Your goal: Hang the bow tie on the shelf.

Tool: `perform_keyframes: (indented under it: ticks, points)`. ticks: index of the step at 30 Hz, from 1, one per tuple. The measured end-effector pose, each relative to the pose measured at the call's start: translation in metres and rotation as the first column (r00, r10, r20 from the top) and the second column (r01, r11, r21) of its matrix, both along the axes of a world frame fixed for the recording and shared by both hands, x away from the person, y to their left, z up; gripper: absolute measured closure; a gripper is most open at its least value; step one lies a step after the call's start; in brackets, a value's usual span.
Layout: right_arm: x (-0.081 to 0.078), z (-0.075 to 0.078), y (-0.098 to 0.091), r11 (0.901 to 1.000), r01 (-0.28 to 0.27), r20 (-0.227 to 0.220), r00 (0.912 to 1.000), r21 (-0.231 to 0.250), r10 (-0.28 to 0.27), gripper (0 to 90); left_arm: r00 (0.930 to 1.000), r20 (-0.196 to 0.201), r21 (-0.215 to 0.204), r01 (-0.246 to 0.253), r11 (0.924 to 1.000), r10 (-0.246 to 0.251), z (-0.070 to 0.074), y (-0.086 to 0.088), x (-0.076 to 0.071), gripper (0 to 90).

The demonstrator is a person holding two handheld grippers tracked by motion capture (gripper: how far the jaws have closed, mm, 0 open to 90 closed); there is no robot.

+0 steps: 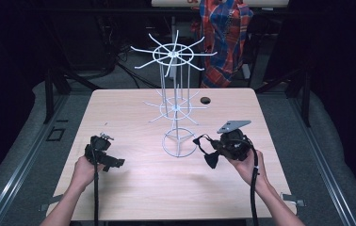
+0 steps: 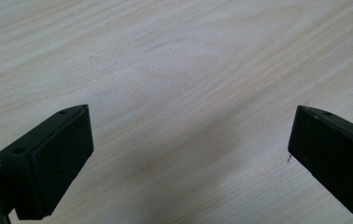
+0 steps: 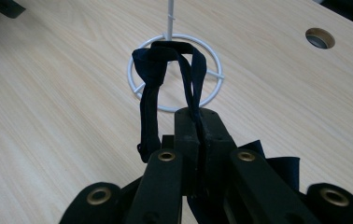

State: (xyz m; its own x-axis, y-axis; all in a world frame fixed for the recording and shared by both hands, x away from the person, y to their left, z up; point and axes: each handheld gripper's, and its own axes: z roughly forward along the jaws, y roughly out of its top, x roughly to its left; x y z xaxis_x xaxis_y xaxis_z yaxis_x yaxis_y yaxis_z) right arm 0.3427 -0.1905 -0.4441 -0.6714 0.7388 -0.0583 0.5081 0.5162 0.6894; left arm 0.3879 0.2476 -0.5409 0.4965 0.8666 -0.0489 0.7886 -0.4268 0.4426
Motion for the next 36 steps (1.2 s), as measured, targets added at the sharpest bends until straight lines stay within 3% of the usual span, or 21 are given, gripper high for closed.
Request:
perform_keyframes:
  ticks: [14, 36]
  points:
    - [-0.006, 0.016, 0.008, 0.9978, -0.053, 0.009, 0.9986, 0.04, 0.052, 86.6, 1.0, -0.001, -0.001, 0.004, 1.0, -0.004, 0.001, -0.001, 0.0, 0.1]
    - [-0.012, 0.039, 0.011, 0.9951, -0.08, 0.062, 0.9952, 0.058, 0.076, 86.8, 0.9999, -0.001, 0.0, 0.014, 0.9999, -0.014, 0.0, -0.003, 0.0, 0.1]
